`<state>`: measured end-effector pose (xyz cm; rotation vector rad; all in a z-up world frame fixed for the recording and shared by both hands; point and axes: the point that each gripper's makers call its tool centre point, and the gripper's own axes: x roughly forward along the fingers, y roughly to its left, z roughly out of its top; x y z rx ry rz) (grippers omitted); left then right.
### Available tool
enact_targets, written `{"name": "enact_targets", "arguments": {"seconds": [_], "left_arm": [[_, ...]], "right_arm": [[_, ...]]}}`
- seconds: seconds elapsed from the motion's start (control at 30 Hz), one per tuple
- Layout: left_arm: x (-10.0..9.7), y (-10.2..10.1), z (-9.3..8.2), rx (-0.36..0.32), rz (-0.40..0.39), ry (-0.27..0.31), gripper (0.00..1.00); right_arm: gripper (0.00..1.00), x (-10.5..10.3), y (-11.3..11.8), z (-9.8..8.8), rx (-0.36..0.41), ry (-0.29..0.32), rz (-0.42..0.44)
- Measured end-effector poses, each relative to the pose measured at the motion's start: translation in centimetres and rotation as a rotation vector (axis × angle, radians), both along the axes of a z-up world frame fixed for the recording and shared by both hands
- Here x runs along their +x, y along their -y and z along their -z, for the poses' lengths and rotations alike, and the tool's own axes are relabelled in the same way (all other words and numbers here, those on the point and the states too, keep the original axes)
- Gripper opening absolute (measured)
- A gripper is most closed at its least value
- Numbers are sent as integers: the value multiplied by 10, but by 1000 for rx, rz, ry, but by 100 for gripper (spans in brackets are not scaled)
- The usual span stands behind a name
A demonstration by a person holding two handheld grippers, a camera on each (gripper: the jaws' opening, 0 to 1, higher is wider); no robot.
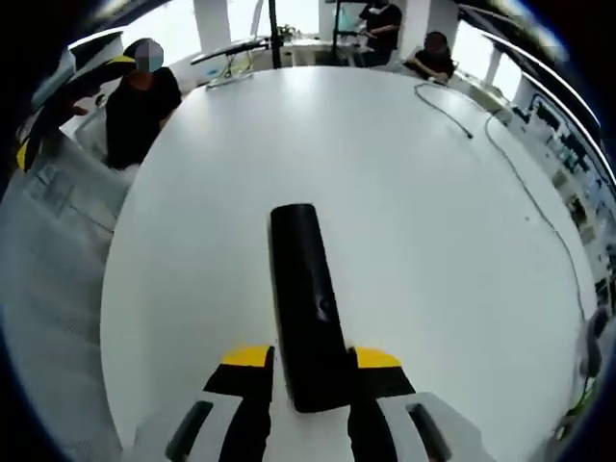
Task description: Press the specified remote control buttons in sequence, fully releasing each button before pressing the next.
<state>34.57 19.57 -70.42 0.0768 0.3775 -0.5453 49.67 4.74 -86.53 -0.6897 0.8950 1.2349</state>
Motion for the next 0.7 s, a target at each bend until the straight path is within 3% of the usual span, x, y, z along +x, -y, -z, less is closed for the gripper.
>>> {"name": "enact_targets", "arguments": {"seconds": [0.1,0.27,0.43,0.53,0.7], "left_arm": [[0,0,0,9,2,5,94],[1,-1,-4,-3,-7,19,94],[1,-1,-4,-2,-7,22,94],[1,-1,-5,3,-4,25,94],[1,-1,-5,1,-4,24,94]], "right_arm": [[44,-1,3,0,37,12,89],[59,-1,1,-11,130,110,159],[77,2,2,-22,197,141,261],[83,5,2,-32,252,140,324],[88,5,3,-52,298,185,356]]}}
